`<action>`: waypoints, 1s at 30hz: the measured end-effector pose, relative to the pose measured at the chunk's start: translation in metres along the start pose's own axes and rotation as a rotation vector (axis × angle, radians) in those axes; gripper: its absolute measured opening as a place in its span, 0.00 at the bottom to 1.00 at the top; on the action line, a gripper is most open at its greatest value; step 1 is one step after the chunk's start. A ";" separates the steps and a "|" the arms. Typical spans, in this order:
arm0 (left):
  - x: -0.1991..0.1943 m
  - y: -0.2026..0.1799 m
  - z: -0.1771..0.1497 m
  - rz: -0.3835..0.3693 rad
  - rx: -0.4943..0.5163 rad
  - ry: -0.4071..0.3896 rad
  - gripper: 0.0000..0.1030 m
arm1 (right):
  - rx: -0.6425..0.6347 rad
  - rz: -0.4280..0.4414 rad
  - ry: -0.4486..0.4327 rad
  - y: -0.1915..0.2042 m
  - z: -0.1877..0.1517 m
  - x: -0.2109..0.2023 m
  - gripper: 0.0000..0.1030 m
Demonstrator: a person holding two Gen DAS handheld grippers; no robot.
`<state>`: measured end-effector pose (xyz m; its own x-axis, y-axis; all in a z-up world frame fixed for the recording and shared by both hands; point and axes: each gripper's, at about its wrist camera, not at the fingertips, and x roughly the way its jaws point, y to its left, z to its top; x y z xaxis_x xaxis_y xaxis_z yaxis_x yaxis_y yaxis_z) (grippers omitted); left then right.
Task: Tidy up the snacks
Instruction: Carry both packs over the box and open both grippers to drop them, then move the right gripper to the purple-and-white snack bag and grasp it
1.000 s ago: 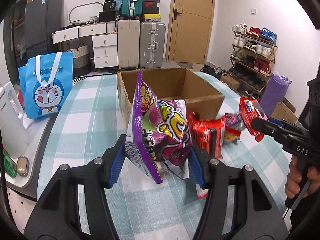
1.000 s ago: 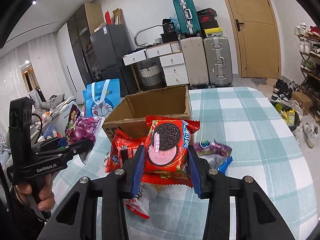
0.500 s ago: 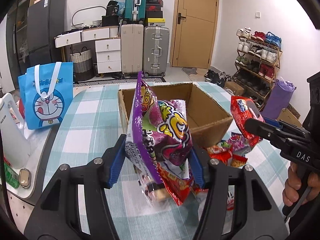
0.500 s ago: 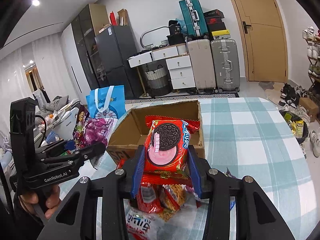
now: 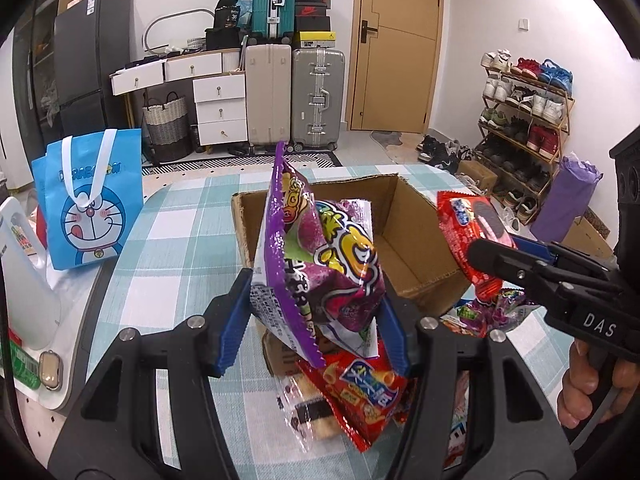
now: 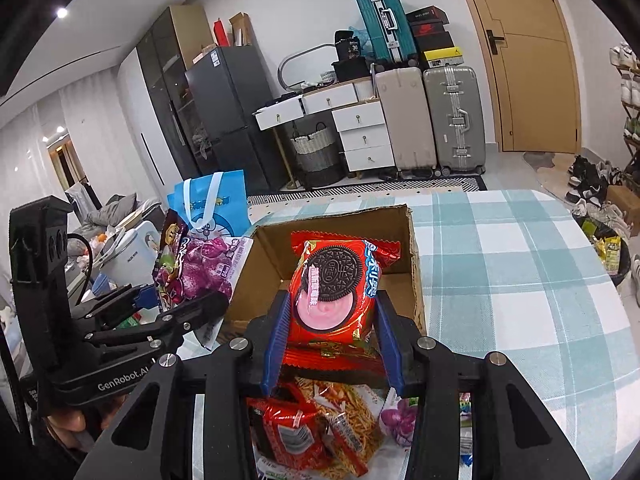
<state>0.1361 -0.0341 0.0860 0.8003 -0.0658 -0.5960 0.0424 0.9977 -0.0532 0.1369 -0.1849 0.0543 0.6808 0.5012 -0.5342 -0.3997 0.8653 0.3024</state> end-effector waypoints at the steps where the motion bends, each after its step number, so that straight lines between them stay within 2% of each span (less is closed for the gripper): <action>1: 0.004 -0.001 0.001 0.005 0.005 0.003 0.54 | 0.003 -0.002 0.002 -0.001 0.001 0.002 0.40; 13: 0.041 -0.004 0.009 0.007 0.018 0.038 0.54 | 0.025 -0.039 0.039 -0.002 0.009 0.025 0.40; 15: 0.044 -0.002 0.009 0.003 0.013 0.045 0.54 | 0.017 -0.031 0.038 0.001 0.009 0.025 0.43; 19: 0.044 0.004 0.008 0.007 0.014 0.047 0.55 | -0.010 -0.046 0.009 0.005 0.008 0.015 0.52; 20: 0.043 0.005 0.007 0.004 0.015 0.048 0.59 | -0.013 -0.049 0.009 0.005 0.007 0.011 0.57; 21: 0.042 0.006 0.007 0.005 0.014 0.047 0.64 | -0.013 -0.051 0.006 0.005 0.006 0.008 0.68; 22: 0.039 0.009 0.006 0.008 0.012 0.042 0.76 | -0.012 -0.053 0.000 0.004 0.005 0.005 0.73; 23: 0.035 0.012 0.005 0.010 0.008 0.029 0.80 | -0.008 -0.059 -0.008 0.003 0.004 0.001 0.84; 24: 0.030 0.014 0.004 0.009 0.005 0.018 0.80 | -0.004 -0.069 -0.015 0.002 0.004 -0.003 0.90; 26: 0.024 0.016 0.001 -0.010 -0.001 0.022 0.81 | 0.000 -0.078 -0.012 0.000 0.002 -0.009 0.96; 30: 0.014 0.022 -0.007 -0.022 -0.025 0.032 0.84 | -0.002 -0.093 -0.006 -0.003 -0.004 -0.022 0.99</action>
<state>0.1440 -0.0134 0.0710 0.7798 -0.0886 -0.6198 0.0446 0.9953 -0.0862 0.1209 -0.1989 0.0617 0.7188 0.4183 -0.5552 -0.3354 0.9083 0.2501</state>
